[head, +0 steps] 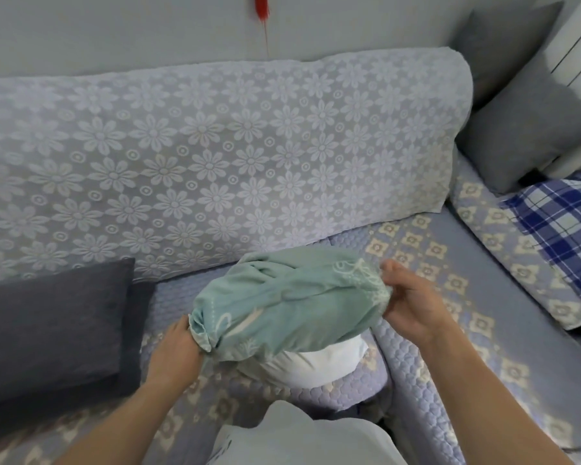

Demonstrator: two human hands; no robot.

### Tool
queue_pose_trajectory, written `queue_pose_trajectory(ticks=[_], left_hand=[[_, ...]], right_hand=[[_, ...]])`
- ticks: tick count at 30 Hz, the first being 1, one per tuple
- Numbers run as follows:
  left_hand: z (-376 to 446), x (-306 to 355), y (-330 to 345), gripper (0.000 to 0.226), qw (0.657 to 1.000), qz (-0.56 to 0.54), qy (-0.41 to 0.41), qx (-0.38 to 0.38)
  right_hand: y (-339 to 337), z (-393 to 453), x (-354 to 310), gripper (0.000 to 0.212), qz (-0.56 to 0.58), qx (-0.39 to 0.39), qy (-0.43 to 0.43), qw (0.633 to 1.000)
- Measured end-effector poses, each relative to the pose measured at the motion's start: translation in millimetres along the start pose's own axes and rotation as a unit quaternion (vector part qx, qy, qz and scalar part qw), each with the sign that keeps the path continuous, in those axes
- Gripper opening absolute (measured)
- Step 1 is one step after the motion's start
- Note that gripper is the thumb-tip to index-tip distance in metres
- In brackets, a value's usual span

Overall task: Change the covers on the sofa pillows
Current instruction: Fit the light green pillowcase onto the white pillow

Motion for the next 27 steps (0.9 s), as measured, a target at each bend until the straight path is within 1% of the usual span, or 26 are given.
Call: queue_pose_trajectory(ticks=[1, 2, 4, 5, 6, 8, 9, 11, 12, 13, 14, 16, 17, 18, 20, 21, 22, 24, 25, 27], left_hand=[[-0.2, 2.9, -3.2, 0.033, 1.0, 0.001, 0.004, 0.0], [-0.9, 4.7, -4.8, 0.029, 1.0, 0.011, 0.023, 0.007], [-5.5, 4.3, -2.5, 0.029, 0.994, 0.049, 0.098, 0.004], [-8.5, 2.9, -1.7, 0.027, 0.99, 0.054, 0.132, 0.013], [-10.6, 0.0, 1.7, 0.025, 0.985, 0.05, 0.162, 0.026], [-18.5, -1.0, 0.4, 0.033, 0.975, 0.067, 0.206, 0.046], [-20.9, 0.3, -0.5, 0.036, 0.972, 0.074, 0.217, 0.051], [-25.3, 4.0, -6.4, 0.038, 0.969, 0.071, 0.222, 0.078], [-27.0, 3.6, -9.3, 0.037, 0.969, 0.057, 0.222, 0.091], [-25.6, 6.1, -12.6, 0.034, 0.973, 0.036, 0.211, 0.091], [-24.8, 9.8, -18.4, 0.026, 0.979, 0.003, 0.183, 0.093], [-22.5, 12.5, -30.3, 0.01, 0.99, -0.083, 0.063, 0.092], [-20.5, 10.3, -30.6, 0.012, 0.99, -0.122, 0.006, 0.076], [-20.3, 6.9, -27.3, 0.011, 0.986, -0.155, -0.034, 0.059], [-18.6, -1.4, -19.0, 0.007, 0.98, -0.182, -0.07, 0.03], [-17.5, -10.3, -13.3, 0.015, 0.973, -0.213, -0.088, 0.031], [-17.2, -18.4, -9.9, 0.024, 0.957, -0.265, -0.11, 0.044], [-17.8, -25.7, -14.9, 0.043, 0.911, -0.368, -0.164, 0.086], [-18.9, -25.5, -20.3, 0.048, 0.889, -0.411, -0.174, 0.103], [-17.6, -17.9, -31.7, 0.049, 0.853, -0.478, -0.171, 0.12]], right_hand=[[5.1, 0.4, -1.2, 0.015, 0.001, -0.005, 0.007, 1.0], [10.7, 2.0, -2.9, 0.025, 0.012, -0.006, 0.026, 1.0], [30.0, 3.8, -9.5, 0.043, 0.001, -0.045, 0.066, 0.997], [38.7, 5.1, -15.1, 0.05, -0.032, -0.043, 0.071, 0.996], [44.5, 7.3, -21.9, 0.049, -0.091, -0.029, 0.061, 0.994], [57.3, 11.0, -41.5, 0.032, -0.225, 0.037, -0.031, 0.973], [65.4, 9.2, -52.6, 0.029, -0.256, 0.057, -0.089, 0.961], [82.4, 3.9, -68.6, 0.028, -0.251, 0.052, -0.162, 0.953], [91.2, 2.1, -72.3, 0.028, -0.224, 0.031, -0.173, 0.959], [96.0, 0.9, -75.2, 0.03, -0.184, 0.008, -0.173, 0.967], [100.6, 0.4, -76.2, 0.031, -0.143, -0.015, -0.167, 0.975], [106.3, 0.7, -76.6, 0.036, -0.1, -0.045, -0.15, 0.983], [106.5, 1.3, -76.4, 0.039, -0.1, -0.051, -0.141, 0.984], [105.8, 1.0, -76.4, 0.043, -0.108, -0.05, -0.137, 0.983], [97.7, -1.1, -76.6, 0.053, -0.134, -0.035, -0.133, 0.981], [90.9, -2.1, -76.8, 0.056, -0.15, -0.021, -0.132, 0.98], [82.0, -3.2, -76.6, 0.058, -0.167, -0.001, -0.131, 0.977], [62.3, -5.8, -76.1, 0.061, -0.199, 0.039, -0.13, 0.97], [52.5, -6.9, -74.8, 0.062, -0.2, 0.058, -0.128, 0.97], [35.6, -6.8, -73.9, 0.063, -0.182, 0.093, -0.128, 0.971]])
Point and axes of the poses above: each hand's wrist, its own z-axis towards the middle knuckle, its own y-axis out of the palm, x = y × z, the point moved 4 cm from there along z, towards the middle knuckle, and after that the axes turned 9 degrees about y, right-handed, at the moved point
